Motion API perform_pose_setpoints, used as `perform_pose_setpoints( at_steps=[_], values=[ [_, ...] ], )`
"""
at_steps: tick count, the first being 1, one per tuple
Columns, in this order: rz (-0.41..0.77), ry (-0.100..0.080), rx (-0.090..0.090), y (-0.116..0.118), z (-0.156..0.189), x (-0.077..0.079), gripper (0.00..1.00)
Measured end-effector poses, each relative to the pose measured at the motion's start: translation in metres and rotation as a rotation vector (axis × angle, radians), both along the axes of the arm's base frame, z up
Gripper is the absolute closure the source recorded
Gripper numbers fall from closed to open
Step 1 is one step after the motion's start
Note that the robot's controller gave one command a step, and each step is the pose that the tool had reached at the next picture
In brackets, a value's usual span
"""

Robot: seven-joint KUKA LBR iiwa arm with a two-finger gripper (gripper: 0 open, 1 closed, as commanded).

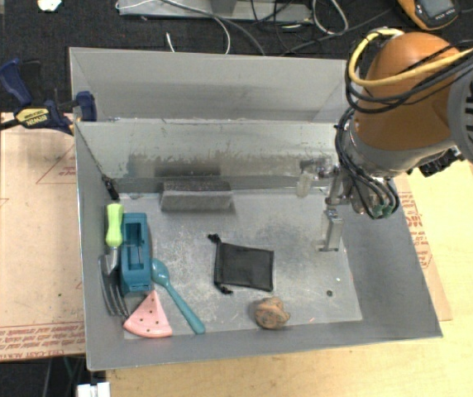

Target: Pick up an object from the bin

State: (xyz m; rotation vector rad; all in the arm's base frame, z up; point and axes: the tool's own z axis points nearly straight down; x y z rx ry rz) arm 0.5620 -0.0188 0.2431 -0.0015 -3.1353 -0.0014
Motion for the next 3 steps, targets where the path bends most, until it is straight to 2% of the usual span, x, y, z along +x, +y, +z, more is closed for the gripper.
perform_pose_setpoints(
  at_steps=[1, 2, 3],
  values=[
    [0.000, -0.008, 0.000, 0.000, 0.004, 0.001, 0.00],
    [0.042, -0.011, 0.000, 0.011, -0.065, -0.028, 0.00],
    [-0.074, -0.020, 0.000, 0.018, -0.102, -0.028, 0.00]
  ],
)
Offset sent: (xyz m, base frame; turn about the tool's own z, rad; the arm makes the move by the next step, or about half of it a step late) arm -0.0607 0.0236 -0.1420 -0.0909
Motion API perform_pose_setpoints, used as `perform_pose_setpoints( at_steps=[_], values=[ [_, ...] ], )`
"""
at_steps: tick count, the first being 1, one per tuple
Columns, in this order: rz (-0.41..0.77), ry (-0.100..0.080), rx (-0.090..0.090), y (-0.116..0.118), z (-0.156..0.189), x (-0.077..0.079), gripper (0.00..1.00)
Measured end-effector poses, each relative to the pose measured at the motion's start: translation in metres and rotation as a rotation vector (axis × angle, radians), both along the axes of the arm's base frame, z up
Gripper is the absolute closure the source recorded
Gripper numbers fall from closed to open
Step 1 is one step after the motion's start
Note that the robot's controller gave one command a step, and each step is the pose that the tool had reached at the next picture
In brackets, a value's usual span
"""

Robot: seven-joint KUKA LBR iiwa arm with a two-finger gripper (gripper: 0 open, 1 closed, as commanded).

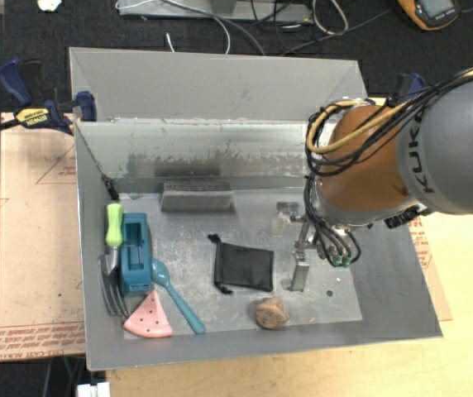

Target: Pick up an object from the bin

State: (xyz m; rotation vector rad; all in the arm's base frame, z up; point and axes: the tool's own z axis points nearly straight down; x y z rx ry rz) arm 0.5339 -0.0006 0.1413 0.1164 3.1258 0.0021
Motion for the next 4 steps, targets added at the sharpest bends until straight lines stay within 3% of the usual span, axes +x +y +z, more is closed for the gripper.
perform_pose_setpoints(
  at_steps=[1, 2, 3, 4],
  values=[
    [0.030, 0.015, 0.002, 0.053, -0.036, -0.014, 0.00],
    [0.026, 0.004, 0.000, 0.079, -0.049, -0.022, 0.00],
    [-0.100, 0.010, 0.002, 0.065, -0.071, -0.013, 1.00],
    [-0.100, 0.010, 0.002, 0.065, -0.071, -0.013, 1.00]
  ],
)
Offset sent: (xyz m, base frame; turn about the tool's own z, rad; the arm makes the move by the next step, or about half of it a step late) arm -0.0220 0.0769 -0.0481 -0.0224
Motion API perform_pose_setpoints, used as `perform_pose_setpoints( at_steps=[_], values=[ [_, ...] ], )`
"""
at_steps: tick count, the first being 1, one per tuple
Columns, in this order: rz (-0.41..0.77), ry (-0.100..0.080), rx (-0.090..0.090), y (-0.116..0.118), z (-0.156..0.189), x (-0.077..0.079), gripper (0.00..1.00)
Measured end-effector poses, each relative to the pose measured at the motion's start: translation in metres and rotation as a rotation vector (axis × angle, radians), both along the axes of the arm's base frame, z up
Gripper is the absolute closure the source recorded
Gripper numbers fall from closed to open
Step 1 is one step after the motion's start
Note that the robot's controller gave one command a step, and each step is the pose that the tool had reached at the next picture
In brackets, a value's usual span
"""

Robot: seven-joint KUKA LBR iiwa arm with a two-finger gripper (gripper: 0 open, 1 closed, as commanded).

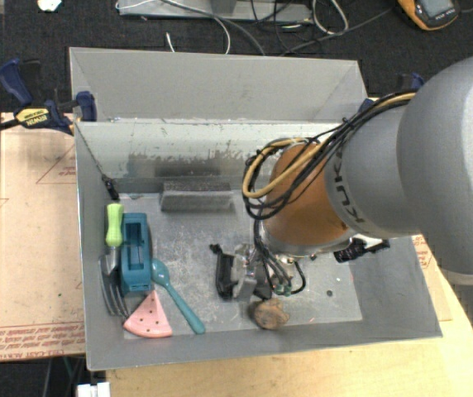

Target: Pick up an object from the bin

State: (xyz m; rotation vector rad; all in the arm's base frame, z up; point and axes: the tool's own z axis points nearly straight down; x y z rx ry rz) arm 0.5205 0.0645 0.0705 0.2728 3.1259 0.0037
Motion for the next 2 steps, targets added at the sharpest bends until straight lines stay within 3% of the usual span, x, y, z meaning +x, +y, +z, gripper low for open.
perform_pose_setpoints(
  at_steps=[1, 2],
  values=[
    [-0.002, 0.006, 0.000, 0.001, 0.056, -0.007, 1.00],
    [-0.054, 0.006, 0.000, 0.011, 0.126, -0.002, 1.00]
  ],
)
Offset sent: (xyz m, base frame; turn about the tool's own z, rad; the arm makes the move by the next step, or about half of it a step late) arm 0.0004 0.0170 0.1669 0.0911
